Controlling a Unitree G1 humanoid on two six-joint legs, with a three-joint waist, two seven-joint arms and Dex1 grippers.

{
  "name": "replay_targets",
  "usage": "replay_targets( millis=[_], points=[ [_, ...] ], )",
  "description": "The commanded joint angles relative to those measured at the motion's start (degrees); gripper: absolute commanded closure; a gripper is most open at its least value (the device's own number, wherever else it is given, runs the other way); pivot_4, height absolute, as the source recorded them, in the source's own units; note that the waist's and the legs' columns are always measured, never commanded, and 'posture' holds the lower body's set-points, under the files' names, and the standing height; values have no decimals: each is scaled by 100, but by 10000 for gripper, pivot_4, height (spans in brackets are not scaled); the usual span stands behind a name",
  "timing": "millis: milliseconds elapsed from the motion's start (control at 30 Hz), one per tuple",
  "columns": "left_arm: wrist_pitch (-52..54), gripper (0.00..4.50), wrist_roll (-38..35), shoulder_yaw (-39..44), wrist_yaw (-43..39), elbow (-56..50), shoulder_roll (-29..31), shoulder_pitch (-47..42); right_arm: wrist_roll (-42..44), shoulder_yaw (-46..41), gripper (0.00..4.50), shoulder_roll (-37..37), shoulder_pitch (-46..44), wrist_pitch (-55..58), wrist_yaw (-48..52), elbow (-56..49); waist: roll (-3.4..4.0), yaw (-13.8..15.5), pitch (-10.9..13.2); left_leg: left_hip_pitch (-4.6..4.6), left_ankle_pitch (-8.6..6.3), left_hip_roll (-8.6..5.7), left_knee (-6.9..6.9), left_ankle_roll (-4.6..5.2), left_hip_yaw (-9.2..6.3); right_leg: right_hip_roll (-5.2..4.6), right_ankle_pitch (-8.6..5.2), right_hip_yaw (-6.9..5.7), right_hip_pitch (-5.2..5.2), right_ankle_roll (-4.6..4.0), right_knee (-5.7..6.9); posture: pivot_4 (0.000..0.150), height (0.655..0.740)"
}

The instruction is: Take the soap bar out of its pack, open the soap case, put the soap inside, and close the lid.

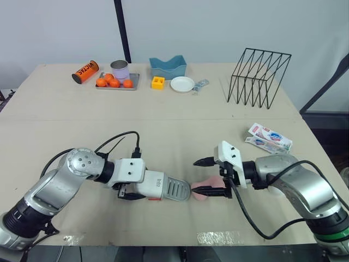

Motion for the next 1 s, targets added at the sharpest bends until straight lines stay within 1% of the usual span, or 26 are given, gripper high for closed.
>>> replay_targets(
  millis=[33,200,433,533,600,733,800,900,967,1000],
  points=[
    [-29,10309,-9,294,35,-117,182,58,15,-94,961,7,-102,-81,73,-66,0,1,0,0,0,0,0,0,0,0,0,0,0,0,0,1500,7400],
    [-58,10309,-199,693,-48,-256,479,340,-14,-87,961,9,-119,-90,116,-62,0,-3,0,2,0,1,-1,0,-1,0,0,-1,2,0,-1,1500,7400],
    [-375,10309,-510,1448,-207,-180,964,1114,-4,-101,961,5,-112,-83,145,-60,-1,-7,0,5,0,3,-2,0,0,-2,0,-2,3,0,-1,1500,7400],
    [-607,10309,-721,1742,-273,-112,979,1370,-10,-102,961,3,-128,-98,168,-24,-1,-6,1,5,0,4,-3,0,0,-2,0,-3,3,-1,-2,1500,7400],
    [-978,10309,-824,1932,-382,-4,973,1582,-13,-103,961,6,-156,-111,190,12,-1,-6,0,5,0,3,-3,0,0,-2,0,-3,3,0,-2,1500,7400],
    [-1163,10309,-1146,2268,-339,282,728,1791,102,-191,961,86,-250,-95,237,77,0,-6,1,6,0,4,-4,0,1,-3,0,-3,3,-1,-3,1500,7400],
    [-1529,10309,-1131,2347,-390,548,663,1895,177,-230,961,125,-295,-74,268,90,-1,-6,1,7,0,6,-4,0,1,-1,0,-4,3,-2,-2,1500,7400],
    [-1725,10309,-1178,2445,-452,807,658,2047,163,-196,961,114,-327,-101,314,120,-1,-6,1,7,0,5,-6,0,3,-2,0,-2,2,-1,-3,1500,7400],
    [-1851,78,-1214,2500,-482,966,645,2118,128,-154,0,97,-342,-129,351,151,-1,-6,1,7,0,6,-7,0,2,-2,0,-3,2,-2,-3,1500,7400],
    [-1938,78,-1213,2500,-524,1069,657,2170,116,-138,0,95,-353,-137,368,165,-1,-6,1,7,0,6,-6,0,2,-3,0,-3,2,-2,-3,1500,7400]
  ],
)
